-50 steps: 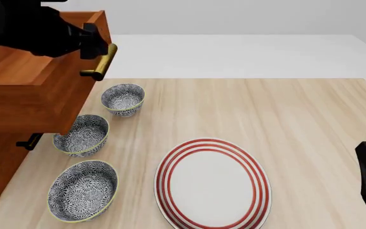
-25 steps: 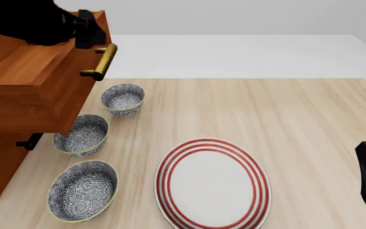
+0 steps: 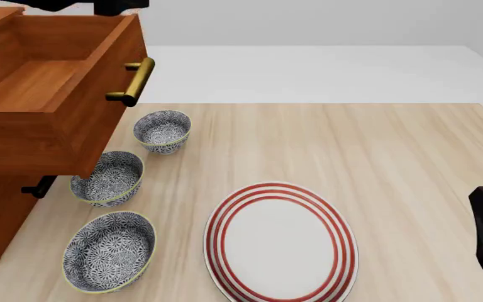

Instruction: Open the top drawer of the cabinet.

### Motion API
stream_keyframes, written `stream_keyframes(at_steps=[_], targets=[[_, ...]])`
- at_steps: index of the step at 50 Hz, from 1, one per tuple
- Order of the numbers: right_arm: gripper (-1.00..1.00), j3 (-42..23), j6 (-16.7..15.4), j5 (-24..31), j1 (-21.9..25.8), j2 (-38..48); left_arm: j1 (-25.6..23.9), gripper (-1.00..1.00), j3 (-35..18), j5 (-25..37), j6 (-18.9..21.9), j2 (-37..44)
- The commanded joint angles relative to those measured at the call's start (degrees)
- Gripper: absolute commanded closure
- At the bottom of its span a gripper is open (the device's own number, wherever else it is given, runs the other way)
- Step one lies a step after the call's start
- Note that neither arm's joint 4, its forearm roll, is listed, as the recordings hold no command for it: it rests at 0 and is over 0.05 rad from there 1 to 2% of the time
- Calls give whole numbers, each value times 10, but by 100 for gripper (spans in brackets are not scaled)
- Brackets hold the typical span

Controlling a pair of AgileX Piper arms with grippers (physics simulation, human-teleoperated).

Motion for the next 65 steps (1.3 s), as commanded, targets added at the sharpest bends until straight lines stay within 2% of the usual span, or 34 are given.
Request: stream_keyframes(at_steps=[1,24,37,56,65], targets=[[-100,0,0,0,0,0,-9,-100,1,2,6,-9],[-100,0,0,0,0,0,-11,-100,44,-18,20,-64],[-100,0,0,0,0,0,-7,-100,41,-14,22,-88],[-100,0,0,0,0,0,-3,-100,117,-55,35,-141],[-100,0,0,0,0,0,1,-100,143,-69,27,-174]])
